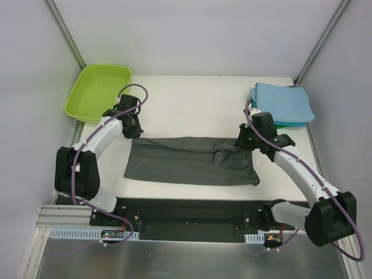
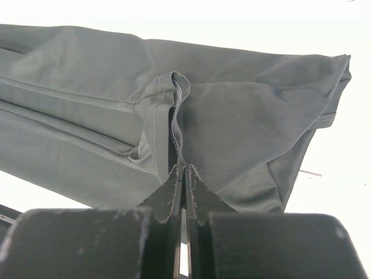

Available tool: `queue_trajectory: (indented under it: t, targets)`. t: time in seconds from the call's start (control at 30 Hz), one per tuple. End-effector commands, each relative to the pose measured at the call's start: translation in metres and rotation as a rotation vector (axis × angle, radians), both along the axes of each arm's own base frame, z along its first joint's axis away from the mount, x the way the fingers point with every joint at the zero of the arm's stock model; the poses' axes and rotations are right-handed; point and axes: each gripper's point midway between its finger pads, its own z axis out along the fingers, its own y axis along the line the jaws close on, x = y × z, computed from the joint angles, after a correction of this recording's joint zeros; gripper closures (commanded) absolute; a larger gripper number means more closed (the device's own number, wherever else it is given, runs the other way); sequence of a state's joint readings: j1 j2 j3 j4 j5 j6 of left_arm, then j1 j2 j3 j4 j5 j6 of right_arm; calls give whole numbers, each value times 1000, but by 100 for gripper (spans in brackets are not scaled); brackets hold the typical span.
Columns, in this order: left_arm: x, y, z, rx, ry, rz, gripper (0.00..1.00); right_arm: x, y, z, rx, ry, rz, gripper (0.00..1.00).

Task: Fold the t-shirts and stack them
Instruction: Fold the other side of the tshirt into a rectangle

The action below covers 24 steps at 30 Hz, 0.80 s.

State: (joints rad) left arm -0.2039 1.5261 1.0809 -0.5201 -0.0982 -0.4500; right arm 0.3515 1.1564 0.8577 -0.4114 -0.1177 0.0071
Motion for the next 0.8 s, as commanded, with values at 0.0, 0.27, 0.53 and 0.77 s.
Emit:
queue_trajectory:
  t: [0.0,0.27,0.53,0.77]
  targets:
    - [38,6,41,68,-144,-21,100,14,-6,28,-40,-71,-16,99]
    - [53,5,36,89,-135,-43,100,13,-2,30,-25,-65,-2,100]
    - [13,17,-2,105,-61,28,100,-9,-5,9,-10,-13,2,100]
    - [-27,17,-42,73,44,57,77,-48,3,-39,102,104,-28,87]
